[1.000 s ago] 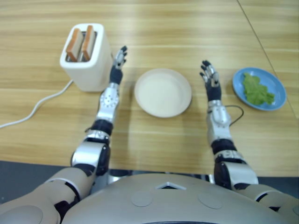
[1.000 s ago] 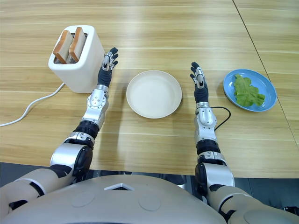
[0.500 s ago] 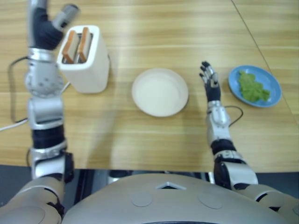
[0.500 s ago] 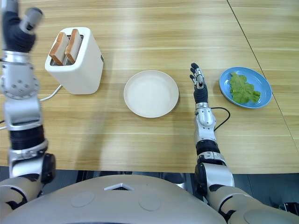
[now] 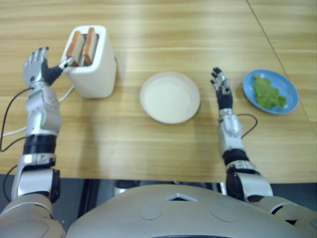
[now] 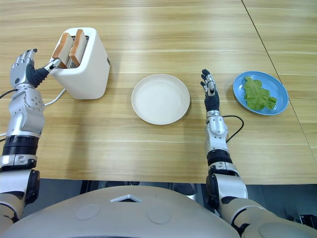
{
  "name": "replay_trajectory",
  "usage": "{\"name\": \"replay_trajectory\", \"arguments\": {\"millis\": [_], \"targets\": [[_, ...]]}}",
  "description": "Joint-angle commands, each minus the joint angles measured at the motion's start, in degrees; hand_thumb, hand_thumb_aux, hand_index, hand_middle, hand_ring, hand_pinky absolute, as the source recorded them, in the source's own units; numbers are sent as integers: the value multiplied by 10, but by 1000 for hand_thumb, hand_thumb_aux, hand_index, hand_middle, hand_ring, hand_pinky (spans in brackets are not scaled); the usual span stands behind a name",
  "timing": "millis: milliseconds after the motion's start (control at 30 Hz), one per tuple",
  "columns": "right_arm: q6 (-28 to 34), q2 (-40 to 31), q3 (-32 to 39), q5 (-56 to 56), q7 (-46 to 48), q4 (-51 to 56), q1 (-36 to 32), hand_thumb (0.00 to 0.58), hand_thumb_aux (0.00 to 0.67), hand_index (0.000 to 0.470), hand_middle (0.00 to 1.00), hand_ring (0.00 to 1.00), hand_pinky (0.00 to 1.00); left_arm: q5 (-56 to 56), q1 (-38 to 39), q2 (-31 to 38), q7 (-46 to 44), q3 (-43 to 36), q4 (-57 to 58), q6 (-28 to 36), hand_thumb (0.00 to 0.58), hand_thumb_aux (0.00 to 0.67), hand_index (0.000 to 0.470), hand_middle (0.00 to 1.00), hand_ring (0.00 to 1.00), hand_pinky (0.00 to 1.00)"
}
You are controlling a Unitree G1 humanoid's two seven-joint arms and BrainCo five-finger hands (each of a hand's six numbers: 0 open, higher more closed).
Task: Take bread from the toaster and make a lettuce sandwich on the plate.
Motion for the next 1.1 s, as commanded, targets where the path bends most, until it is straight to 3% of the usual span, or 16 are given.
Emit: {"name": "replay_trajectory", "arguments": {"millis": [33,533,567,600,633,733,767,800,833,900,933,967,1100], "targets": [[1,-3,-1,-2,1,8,2,0,0,0,0,0,0,-8,0,-4,-7,-20,-8,2,0,0,0,0,0,0],[2,-10,0,-4,-1,30,2,0,0,0,0,0,0,35,-12,5,26,-64,1,56,18,11,7,0,0,0],[2,-10,0,-4,-1,29,3,0,0,0,0,0,0,36,-13,6,30,-65,3,58,564,560,384,0,0,0],[2,-10,1,-4,-1,28,3,0,0,0,0,0,0,36,-14,6,34,-65,4,59,564,560,384,0,0,0],[2,-10,1,-5,-1,28,3,0,0,0,0,0,0,36,-16,5,40,-65,3,58,580,670,460,0,0,0],[2,-11,1,-5,-1,29,5,0,0,0,0,0,0,36,-21,2,57,-68,-5,52,580,670,460,8,8,8],[2,-11,1,-6,-1,30,6,0,0,0,0,0,0,37,-21,0,65,-69,-11,50,580,670,460,239,239,239],[2,-11,2,-6,-1,31,6,0,0,0,0,0,0,39,-22,-1,72,-71,-17,49,580,670,460,384,384,384],[3,-11,2,-6,-1,32,6,0,0,0,0,0,0,41,-22,-2,79,-74,-23,47,580,670,460,384,384,384],[3,-11,2,-7,-1,33,6,0,0,0,0,0,0,44,-23,-5,93,-78,-38,43,580,670,460,714,714,714],[3,-11,2,-7,-1,33,6,0,0,0,0,0,0,46,-23,-7,100,-80,-46,40,580,670,460,714,714,714],[3,-10,2,-7,-2,33,7,0,0,0,0,0,0,48,-23,-8,109,-82,-54,37,580,670,460,976,976,976],[4,-10,3,-9,-2,36,6,0,0,0,0,0,0,48,-16,-14,145,-73,-101,19,580,670,460,1000,1000,1000]]}}
